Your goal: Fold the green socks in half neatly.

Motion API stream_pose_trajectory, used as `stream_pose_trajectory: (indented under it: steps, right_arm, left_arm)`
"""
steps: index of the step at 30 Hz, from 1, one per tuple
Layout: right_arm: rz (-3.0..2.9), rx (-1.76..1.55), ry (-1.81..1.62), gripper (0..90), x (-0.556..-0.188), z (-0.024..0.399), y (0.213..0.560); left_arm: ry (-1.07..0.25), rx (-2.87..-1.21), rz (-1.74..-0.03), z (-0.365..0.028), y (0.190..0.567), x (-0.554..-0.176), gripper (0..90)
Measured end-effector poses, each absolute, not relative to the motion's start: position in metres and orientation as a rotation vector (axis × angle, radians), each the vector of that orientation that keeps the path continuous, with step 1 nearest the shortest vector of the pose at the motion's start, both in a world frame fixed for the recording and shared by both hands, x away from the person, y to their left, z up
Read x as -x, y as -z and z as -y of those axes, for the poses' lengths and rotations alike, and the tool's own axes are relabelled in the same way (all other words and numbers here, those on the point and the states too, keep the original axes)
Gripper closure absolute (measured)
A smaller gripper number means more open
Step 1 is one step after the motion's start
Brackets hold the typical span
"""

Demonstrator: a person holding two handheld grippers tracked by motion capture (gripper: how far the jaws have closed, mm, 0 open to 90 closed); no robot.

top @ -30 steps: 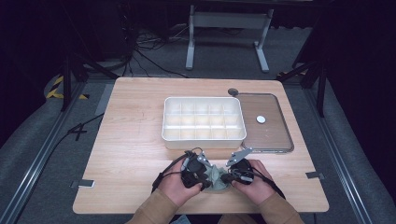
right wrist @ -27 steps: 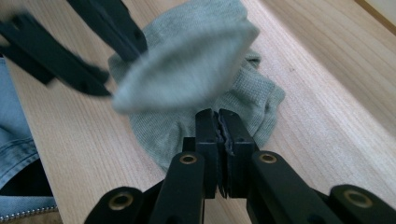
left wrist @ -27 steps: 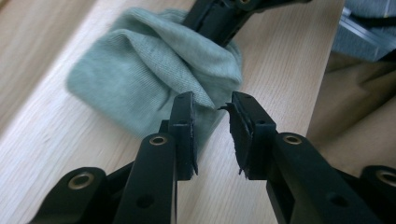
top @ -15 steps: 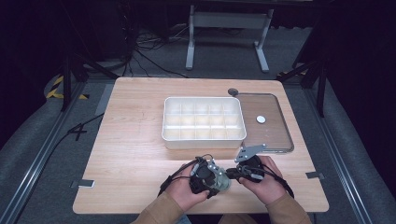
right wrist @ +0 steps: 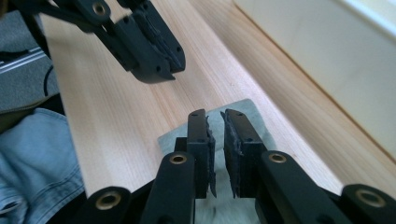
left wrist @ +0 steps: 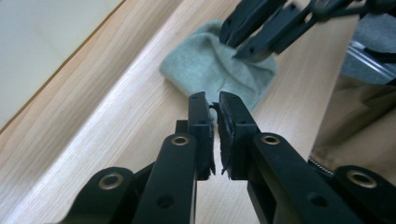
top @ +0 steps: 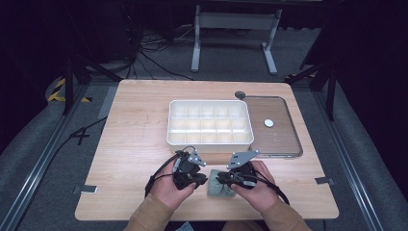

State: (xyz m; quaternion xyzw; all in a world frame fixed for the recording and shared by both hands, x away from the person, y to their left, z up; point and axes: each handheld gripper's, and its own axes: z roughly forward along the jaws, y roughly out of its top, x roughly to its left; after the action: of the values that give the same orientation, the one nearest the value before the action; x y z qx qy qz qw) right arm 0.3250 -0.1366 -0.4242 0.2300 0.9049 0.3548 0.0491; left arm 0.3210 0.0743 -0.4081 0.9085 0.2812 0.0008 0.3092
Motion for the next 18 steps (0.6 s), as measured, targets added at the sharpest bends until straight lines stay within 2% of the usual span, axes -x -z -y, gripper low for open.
stream_pose_trajectory:
  steps: [6, 11, 18]
  right_arm:
    - [-2.81, -0.721, -0.951, 81.1, -0.33, 0.137, 0.444]
    - [-2.843, -0.67, -0.961, 82.7, -0.331, 0.134, 0.453]
    - [-2.846, -0.661, -1.015, 82.1, -0.329, 0.139, 0.456]
  left_arm:
    - [-0.053, -2.397, -0.682, -0.064, 0.413, -0.322, 84.6]
    - [-0.114, -2.408, -0.633, -0.047, 0.422, -0.327, 88.6]
    - [-0.121, -2.547, -0.621, -0.028, 0.449, -0.334, 89.3]
